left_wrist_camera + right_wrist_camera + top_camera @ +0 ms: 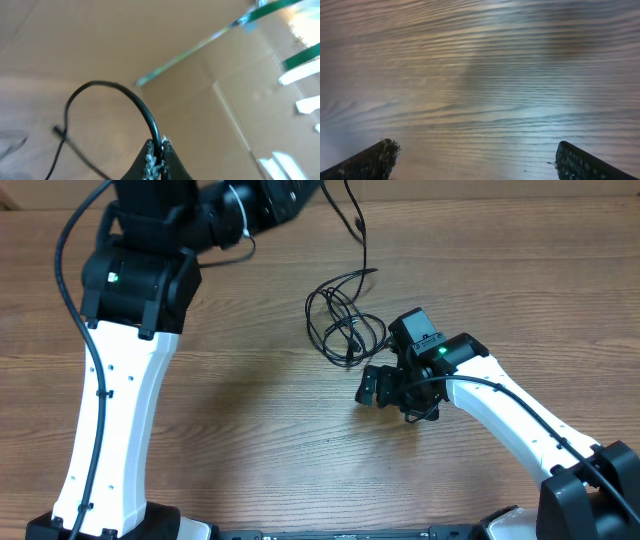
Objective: Untangle cables
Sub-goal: 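Lift one cable with the left gripper up and away from the right gripper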
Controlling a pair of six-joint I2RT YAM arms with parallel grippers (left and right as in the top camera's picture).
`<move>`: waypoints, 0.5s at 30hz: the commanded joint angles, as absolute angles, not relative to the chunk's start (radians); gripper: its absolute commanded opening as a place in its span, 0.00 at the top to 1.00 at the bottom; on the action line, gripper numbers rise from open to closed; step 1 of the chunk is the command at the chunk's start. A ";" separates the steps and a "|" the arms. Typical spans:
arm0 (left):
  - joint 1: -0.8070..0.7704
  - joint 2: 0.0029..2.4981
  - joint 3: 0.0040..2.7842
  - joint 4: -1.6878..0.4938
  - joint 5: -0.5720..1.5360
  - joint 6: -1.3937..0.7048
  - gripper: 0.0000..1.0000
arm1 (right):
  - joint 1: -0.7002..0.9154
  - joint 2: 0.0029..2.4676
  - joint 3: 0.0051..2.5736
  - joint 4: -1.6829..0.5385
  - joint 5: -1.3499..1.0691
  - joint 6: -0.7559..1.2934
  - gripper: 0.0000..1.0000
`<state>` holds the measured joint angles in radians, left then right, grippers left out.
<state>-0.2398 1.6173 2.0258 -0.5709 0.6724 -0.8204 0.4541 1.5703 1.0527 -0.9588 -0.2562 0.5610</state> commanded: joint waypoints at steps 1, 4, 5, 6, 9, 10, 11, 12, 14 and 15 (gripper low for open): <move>-0.220 1.547 2.046 -0.400 0.715 -0.964 0.96 | 0.459 1.574 1.045 -0.952 -0.173 0.630 0.00; -0.215 1.534 2.046 -0.187 0.745 -1.046 0.96 | 0.459 1.574 1.045 -0.948 -0.173 0.629 0.00; -0.214 1.530 2.046 -0.062 0.739 -1.135 0.96 | 0.459 1.574 1.045 -0.947 -0.173 0.629 0.00; -0.214 1.529 2.046 -0.001 0.731 -1.185 0.96 | 0.459 1.574 1.045 -0.945 -0.173 0.629 0.00; -0.210 1.529 2.046 0.180 0.684 -1.339 0.96 | 0.459 1.574 1.045 -0.943 -0.173 0.629 0.00; -0.207 1.529 2.046 0.221 0.660 -1.370 0.96 | 0.459 1.574 1.045 -0.943 -0.173 0.629 0.00; -0.202 1.529 2.046 0.249 0.642 -1.390 0.96 | 0.459 1.574 1.045 -0.943 -0.173 0.629 0.00; -0.194 1.529 2.046 0.278 0.621 -1.404 0.96 | 0.459 1.574 1.044 -0.944 -0.173 0.628 0.00; -0.175 1.529 2.046 0.293 0.595 -1.411 0.96 | 0.459 1.574 1.044 -0.945 -0.173 0.628 0.00; -0.161 1.529 2.046 0.293 0.593 -1.411 0.96 | 0.459 1.574 1.044 -0.945 -0.173 0.628 0.00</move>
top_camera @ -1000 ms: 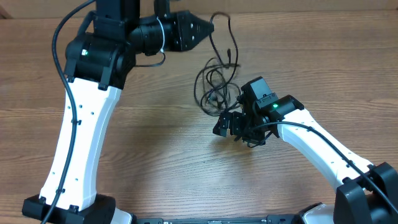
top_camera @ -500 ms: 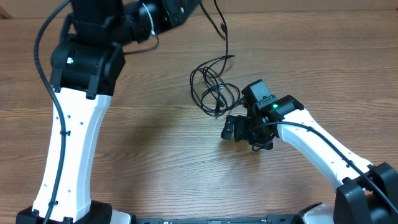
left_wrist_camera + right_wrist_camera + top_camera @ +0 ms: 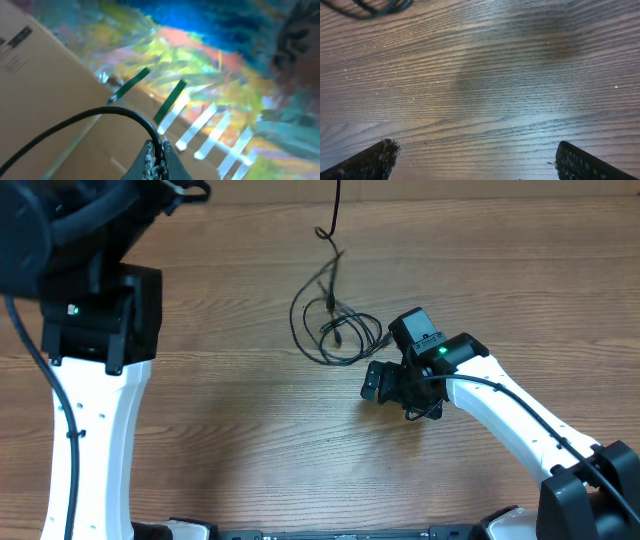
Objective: Untangle cables
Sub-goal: 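Lift one cable with the left gripper up and away from the right gripper, then carry the cable left and lay it on the table's left side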
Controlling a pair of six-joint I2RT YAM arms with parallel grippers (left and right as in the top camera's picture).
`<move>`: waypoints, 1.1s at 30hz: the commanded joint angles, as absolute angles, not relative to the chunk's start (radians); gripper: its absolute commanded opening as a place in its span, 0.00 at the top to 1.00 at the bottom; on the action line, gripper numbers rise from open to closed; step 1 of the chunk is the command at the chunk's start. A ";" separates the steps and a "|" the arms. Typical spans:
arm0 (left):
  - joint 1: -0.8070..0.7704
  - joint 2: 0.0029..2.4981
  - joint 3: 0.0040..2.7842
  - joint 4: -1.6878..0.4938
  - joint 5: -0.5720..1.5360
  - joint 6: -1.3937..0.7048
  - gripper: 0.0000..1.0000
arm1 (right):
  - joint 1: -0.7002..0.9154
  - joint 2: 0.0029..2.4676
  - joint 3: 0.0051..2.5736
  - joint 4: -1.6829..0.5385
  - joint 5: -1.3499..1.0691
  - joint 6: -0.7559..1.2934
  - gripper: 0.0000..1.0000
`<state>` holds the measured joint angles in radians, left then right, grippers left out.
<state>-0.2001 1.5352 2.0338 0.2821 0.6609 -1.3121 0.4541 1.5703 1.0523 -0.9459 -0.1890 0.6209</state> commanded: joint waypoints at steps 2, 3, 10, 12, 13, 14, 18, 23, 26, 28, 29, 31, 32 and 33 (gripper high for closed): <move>-0.137 1.530 2.046 0.292 0.607 -1.409 0.96 | 0.459 1.574 1.044 -0.945 -0.173 0.629 0.00; -0.127 1.530 2.046 0.292 0.620 -1.392 0.96 | 0.459 1.574 1.044 -0.945 -0.174 0.629 0.00; -0.067 1.530 2.046 0.116 0.680 -1.198 0.96 | 0.459 1.574 1.044 -0.944 -0.176 0.629 0.00; -0.049 1.530 2.046 0.014 0.672 -1.124 0.96 | 0.459 1.574 1.044 -0.944 -0.176 0.628 0.00; -0.030 1.530 2.046 -0.088 0.668 -1.068 0.96 | 0.459 1.574 1.044 -0.945 -0.176 0.628 0.00; -0.024 1.530 2.046 -0.131 0.654 -1.050 0.96 | 0.459 1.574 1.044 -0.945 -0.176 0.628 0.00; -0.019 1.530 2.046 -0.167 0.587 -0.999 0.96 | 0.459 1.574 1.044 -0.941 -0.176 0.628 0.00; -0.019 1.536 2.046 -0.170 0.478 -0.816 0.96 | 0.459 1.574 1.044 -0.965 -0.198 0.628 0.00; -0.019 1.547 2.046 -0.170 0.430 -0.742 0.96 | 0.459 1.574 1.044 -0.967 -0.199 0.628 0.00; -0.017 1.563 2.046 -0.169 0.391 -0.714 0.95 | 0.459 1.574 1.044 -0.964 -0.199 0.628 0.00; -0.014 1.574 2.046 -0.169 0.376 -0.688 0.96 | 0.459 1.574 1.044 -0.963 -0.199 0.628 0.00; -0.008 1.596 2.046 -0.169 0.363 -0.623 0.96 | 0.459 1.574 1.044 -0.960 -0.199 0.628 0.00; -0.004 1.613 2.046 -0.170 0.363 -0.572 0.96 | 0.459 1.574 1.044 -0.960 -0.199 0.628 0.00; -0.002 1.623 2.046 -0.172 0.362 -0.543 0.95 | 0.459 1.574 1.044 -0.960 -0.200 0.628 0.00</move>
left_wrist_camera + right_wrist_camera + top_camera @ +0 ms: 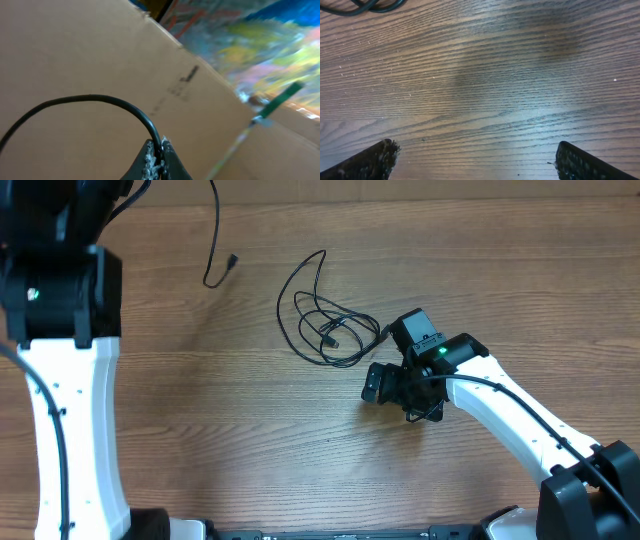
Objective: Untangle cables
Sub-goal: 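Carry the cable left and lay it on the table's left side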
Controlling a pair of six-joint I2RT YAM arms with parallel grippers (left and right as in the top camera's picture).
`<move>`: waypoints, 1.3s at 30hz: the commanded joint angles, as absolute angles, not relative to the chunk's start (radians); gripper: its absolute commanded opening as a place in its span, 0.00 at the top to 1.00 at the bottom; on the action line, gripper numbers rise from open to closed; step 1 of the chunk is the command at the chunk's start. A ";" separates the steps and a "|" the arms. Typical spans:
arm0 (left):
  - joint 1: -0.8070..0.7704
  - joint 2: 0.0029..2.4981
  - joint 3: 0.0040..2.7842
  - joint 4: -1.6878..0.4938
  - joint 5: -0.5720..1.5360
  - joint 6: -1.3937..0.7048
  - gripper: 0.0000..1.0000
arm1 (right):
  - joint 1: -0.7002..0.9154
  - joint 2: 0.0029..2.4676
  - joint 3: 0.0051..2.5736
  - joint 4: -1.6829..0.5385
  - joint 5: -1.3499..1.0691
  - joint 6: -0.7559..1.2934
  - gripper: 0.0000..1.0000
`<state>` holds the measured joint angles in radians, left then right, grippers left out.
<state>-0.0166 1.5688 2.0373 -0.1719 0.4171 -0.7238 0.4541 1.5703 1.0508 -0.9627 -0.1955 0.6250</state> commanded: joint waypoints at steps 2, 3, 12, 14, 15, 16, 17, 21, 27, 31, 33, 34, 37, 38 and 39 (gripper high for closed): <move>0.025 1.674 2.046 -0.177 0.350 -0.458 0.96 | 0.459 1.574 1.044 -0.960 -0.203 0.629 0.00; 0.041 1.692 2.046 -0.186 0.332 -0.436 0.96 | 0.459 1.574 1.044 -0.960 -0.203 0.629 0.00; 0.254 1.840 2.046 -0.376 0.010 -0.109 0.96 | 0.459 1.574 1.044 -0.972 -0.202 0.628 0.00; 0.290 1.866 2.045 -0.437 -0.108 -0.056 0.96 | 0.459 1.574 1.044 -0.965 -0.202 0.628 0.00; 0.308 1.881 2.045 -0.469 -0.162 -0.041 0.96 | 0.459 1.574 1.044 -0.958 -0.202 0.628 0.00; 0.319 1.892 2.045 -0.491 -0.189 -0.039 0.92 | 0.459 1.574 1.044 -0.952 -0.203 0.629 0.00; 0.334 1.905 2.045 -0.519 -0.214 -0.040 0.79 | 0.459 1.574 1.044 -0.947 -0.202 0.628 0.00; 0.388 1.979 2.045 -0.663 -0.215 -0.041 0.70 | 0.459 1.574 1.044 -0.913 -0.203 0.629 0.00; 0.392 2.072 2.045 -0.826 -0.191 -0.061 0.55 | 0.459 1.574 1.044 -0.918 -0.203 0.628 0.00; 0.384 2.105 2.045 -0.922 0.021 -0.083 0.35 | 0.459 1.574 1.044 -0.924 -0.203 0.628 0.00; 0.381 2.122 2.045 -0.952 0.118 -0.083 0.37 | 0.459 1.574 1.044 -0.927 -0.203 0.628 0.00; 0.379 2.133 2.044 -0.965 0.125 -0.083 0.39 | 0.459 1.574 1.044 -0.929 -0.203 0.628 0.00; 0.376 2.181 2.044 -1.010 0.084 -0.082 0.32 | 0.459 1.574 1.044 -0.934 -0.203 0.628 0.00; 0.376 2.194 2.044 -1.021 0.065 -0.082 0.32 | 0.459 1.574 1.044 -0.936 -0.202 0.627 0.00; 0.376 2.209 2.044 -1.028 0.039 -0.082 0.33 | 0.459 1.574 1.044 -0.937 -0.202 0.624 0.00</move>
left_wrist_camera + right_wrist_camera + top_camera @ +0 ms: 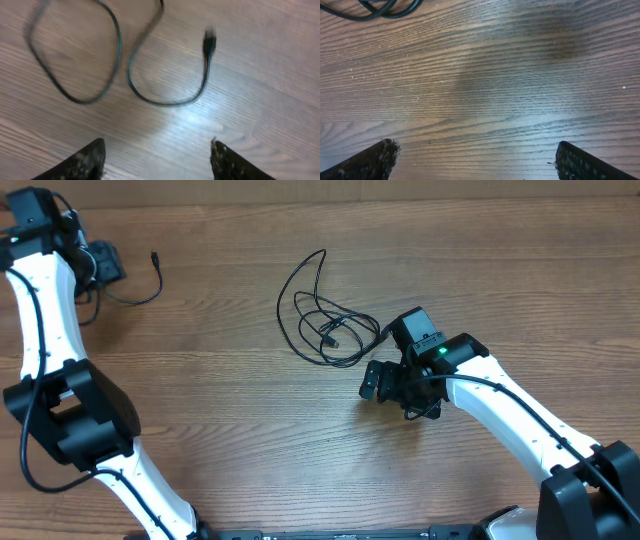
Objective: Untangle cables
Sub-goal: 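Carry the cable left and lay it on the table's left side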
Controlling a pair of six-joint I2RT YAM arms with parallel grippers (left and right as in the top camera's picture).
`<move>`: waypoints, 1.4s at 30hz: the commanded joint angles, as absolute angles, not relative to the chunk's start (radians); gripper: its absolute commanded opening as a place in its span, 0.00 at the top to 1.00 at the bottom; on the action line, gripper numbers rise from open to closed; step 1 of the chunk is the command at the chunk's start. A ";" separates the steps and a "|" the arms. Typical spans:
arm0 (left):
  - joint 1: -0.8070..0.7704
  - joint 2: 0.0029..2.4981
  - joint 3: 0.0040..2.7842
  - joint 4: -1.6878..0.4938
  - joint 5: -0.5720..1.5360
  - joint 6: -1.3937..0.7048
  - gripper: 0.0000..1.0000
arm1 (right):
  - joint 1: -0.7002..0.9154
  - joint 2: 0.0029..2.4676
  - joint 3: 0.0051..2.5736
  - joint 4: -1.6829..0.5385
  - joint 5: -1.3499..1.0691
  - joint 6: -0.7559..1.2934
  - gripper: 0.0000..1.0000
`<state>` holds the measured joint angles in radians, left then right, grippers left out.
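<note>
One black cable [140,295] lies by itself on the wooden table at the far left, its plug [152,254] pointing to the back. In the left wrist view this cable [120,75] curves across the wood and ends in the plug [209,42]. My left gripper [103,262] [157,157] stands open just above it, holding nothing. A second black cable [325,310] lies in loose loops at the table's middle. My right gripper [383,383] [477,160] is open low over bare wood just right of and in front of those loops; a bit of the looped cable [385,7] shows at its view's top.
The wooden table [250,440] fills the whole view. My left arm's white links [45,330] run down the left side, and my right arm [520,430] reaches in from the lower right.
The left gripper, then shut on a cable end held high at the upper left, is now open, and that cable lies on the table at the far left. The right arm stays put.
The left gripper was shut on a cable rising out of the tangle at the middle. Then it stood higher, with the loops drawn toward the back. Then the cable hung free of the loops at the upper left. Now it lies apart, released.
</note>
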<state>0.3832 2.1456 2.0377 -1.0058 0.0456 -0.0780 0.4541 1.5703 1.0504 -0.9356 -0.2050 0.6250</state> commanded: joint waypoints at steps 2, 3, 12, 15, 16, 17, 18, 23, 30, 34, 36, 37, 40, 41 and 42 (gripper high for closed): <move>0.376 2.246 2.044 -1.034 -0.029 -0.082 0.32 | 0.459 1.574 1.044 -0.943 -0.202 0.621 0.00; 0.377 2.255 2.044 -1.033 -0.041 -0.082 0.31 | 0.459 1.574 1.044 -0.945 -0.202 0.621 0.00; 0.379 2.378 2.044 -0.907 -0.010 -0.083 0.26 | 0.459 1.574 1.044 -0.945 -0.202 0.621 0.00; 0.379 2.424 2.044 -0.863 -0.007 -0.102 0.28 | 0.459 1.574 1.044 -0.945 -0.202 0.622 0.00; 0.379 2.435 2.044 -0.851 -0.007 -0.102 0.29 | 0.459 1.574 1.044 -0.945 -0.202 0.621 0.00; 0.379 2.445 2.044 -0.841 -0.007 -0.101 0.29 | 0.459 1.574 1.044 -0.945 -0.203 0.622 0.00; 0.379 2.450 2.044 -0.832 -0.007 -0.102 0.32 | 0.459 1.574 1.044 -0.945 -0.202 0.621 0.00; 0.379 2.466 2.044 -0.797 -0.010 -0.101 0.67 | 0.459 1.574 1.044 -0.944 -0.202 0.622 0.00; 0.388 2.447 2.056 -0.753 -0.163 -0.097 0.88 | 0.459 1.574 1.044 -0.949 -0.203 0.622 0.00; 0.406 2.426 2.147 -0.761 -0.191 -0.090 0.96 | 0.459 1.574 1.044 -0.951 -0.202 0.622 0.00; 0.409 2.424 2.191 -0.770 -0.191 -0.090 0.95 | 0.459 1.574 1.044 -0.949 -0.203 0.622 0.00; 0.410 2.424 2.219 -0.778 -0.191 -0.089 0.93 | 0.459 1.574 1.044 -0.948 -0.202 0.622 0.00; 0.411 2.423 2.277 -0.794 -0.191 -0.089 0.92 | 0.459 1.574 1.044 -0.947 -0.202 0.622 0.00; 0.411 2.423 2.288 -0.797 -0.191 -0.089 0.91 | 0.459 1.574 1.044 -0.947 -0.203 0.622 0.00; 0.411 2.423 2.294 -0.799 -0.190 -0.090 0.87 | 0.459 1.574 1.044 -0.947 -0.202 0.622 0.00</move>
<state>0.4065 2.4485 2.2440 -0.7879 -0.1699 -0.0975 0.4541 1.5703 1.0504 -0.9531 -0.2050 0.6243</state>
